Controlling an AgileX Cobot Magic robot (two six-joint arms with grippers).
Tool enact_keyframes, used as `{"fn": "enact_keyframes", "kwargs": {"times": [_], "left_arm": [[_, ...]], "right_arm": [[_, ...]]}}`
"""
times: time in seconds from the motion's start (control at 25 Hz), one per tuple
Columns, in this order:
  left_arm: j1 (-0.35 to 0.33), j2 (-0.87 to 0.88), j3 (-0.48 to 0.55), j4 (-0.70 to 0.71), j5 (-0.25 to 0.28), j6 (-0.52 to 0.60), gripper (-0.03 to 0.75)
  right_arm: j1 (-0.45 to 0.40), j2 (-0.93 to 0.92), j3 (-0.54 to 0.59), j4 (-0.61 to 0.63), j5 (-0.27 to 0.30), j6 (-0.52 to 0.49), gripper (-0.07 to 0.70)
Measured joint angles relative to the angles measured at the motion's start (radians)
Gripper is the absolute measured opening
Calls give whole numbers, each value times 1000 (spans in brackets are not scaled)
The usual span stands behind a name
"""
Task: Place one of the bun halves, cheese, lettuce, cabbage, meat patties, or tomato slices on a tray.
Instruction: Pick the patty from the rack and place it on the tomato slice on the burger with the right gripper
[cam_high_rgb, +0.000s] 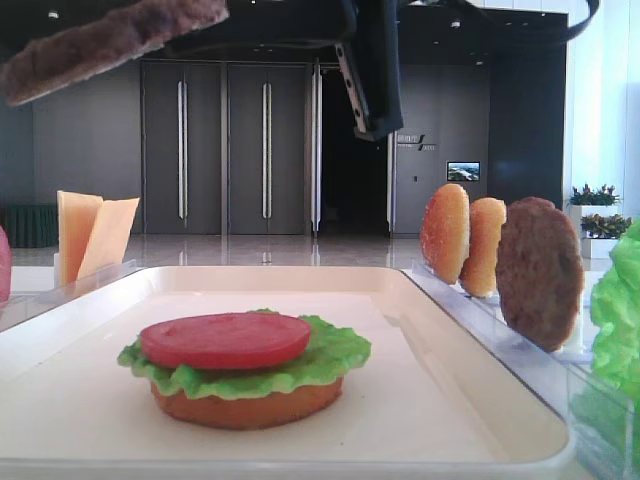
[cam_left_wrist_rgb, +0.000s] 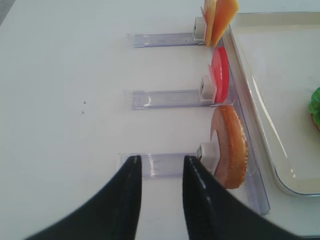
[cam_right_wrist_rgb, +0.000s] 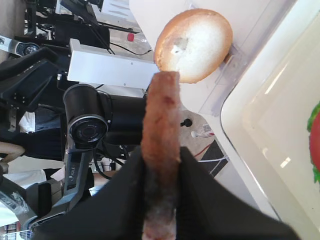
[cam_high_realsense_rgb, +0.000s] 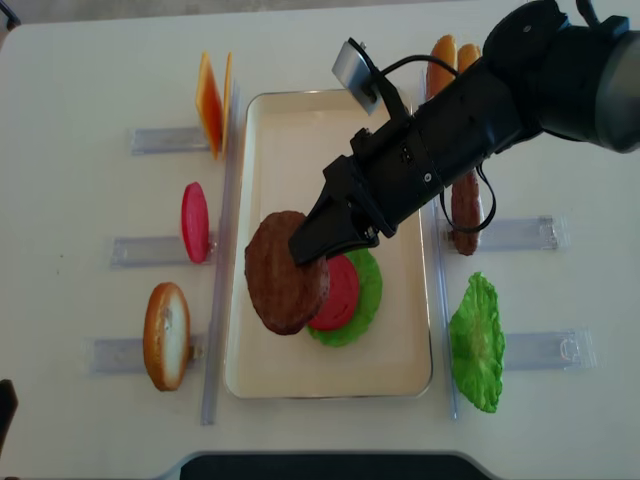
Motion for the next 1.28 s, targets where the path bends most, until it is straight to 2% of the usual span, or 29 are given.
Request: {"fn": "enact_keyframes", "kwargs": {"times": [0.32,0.6,0.8,1.28], "left_arm": [[0,0,0,0,0,0,219],[0,0,0,0,0,0,219],[0,0,0,0,0,0,219],[0,0,0,0,0,0,219]], "right_arm": [[-7,105,0,43,16,-108,145],[-69,180,0,54,16,-187,145],[-100,213,0,54,16,-213,145],[-101,262,0,28,10,-251,145]]}}
